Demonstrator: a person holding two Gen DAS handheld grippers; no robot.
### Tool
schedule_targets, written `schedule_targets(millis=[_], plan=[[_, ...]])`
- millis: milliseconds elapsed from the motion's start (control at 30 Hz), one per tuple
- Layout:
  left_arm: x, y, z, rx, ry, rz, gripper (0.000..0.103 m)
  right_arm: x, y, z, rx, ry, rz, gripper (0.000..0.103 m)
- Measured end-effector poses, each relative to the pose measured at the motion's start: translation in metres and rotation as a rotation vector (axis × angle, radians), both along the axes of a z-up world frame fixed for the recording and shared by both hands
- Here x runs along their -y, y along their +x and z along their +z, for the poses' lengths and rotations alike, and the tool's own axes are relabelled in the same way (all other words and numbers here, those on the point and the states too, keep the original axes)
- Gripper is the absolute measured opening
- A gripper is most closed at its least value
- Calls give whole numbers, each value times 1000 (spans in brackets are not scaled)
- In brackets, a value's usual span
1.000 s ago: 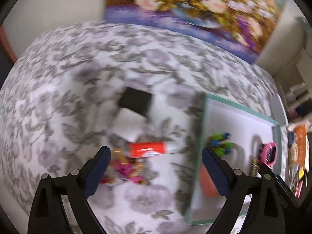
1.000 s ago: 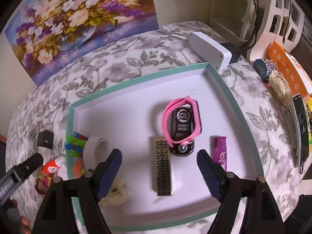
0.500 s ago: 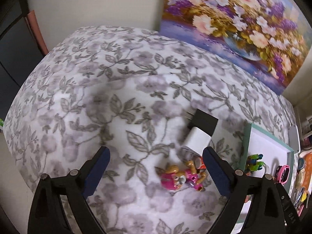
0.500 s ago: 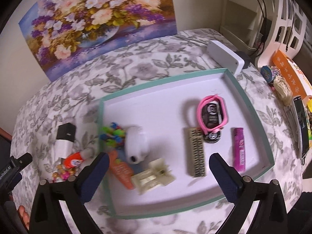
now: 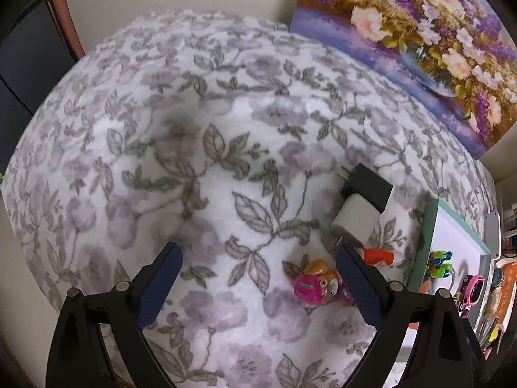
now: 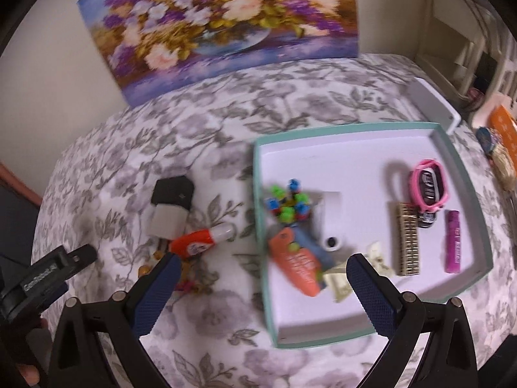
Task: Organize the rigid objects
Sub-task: 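Move the left tool to the pink dog figure while the right tool approaches the orange bottle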
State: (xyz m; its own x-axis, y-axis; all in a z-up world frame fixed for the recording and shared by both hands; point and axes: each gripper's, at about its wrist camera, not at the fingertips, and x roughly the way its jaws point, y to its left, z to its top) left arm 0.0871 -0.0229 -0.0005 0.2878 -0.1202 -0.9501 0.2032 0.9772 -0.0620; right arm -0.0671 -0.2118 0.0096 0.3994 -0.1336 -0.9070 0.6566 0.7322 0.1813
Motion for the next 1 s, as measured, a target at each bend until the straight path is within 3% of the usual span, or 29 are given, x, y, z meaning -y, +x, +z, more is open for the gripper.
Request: schedule_targets(millis=[167,467,1000], plan=[[6,0,-19,-71,2,-11,96,-14,13,-14,-41,10,60,103],[16,0,-34,-112,19,-20,96,-16,22,-33,-86,28,90,103],[40,-7,-49,-164,22,-86,96,4,15,-25,-80,24,32,103]])
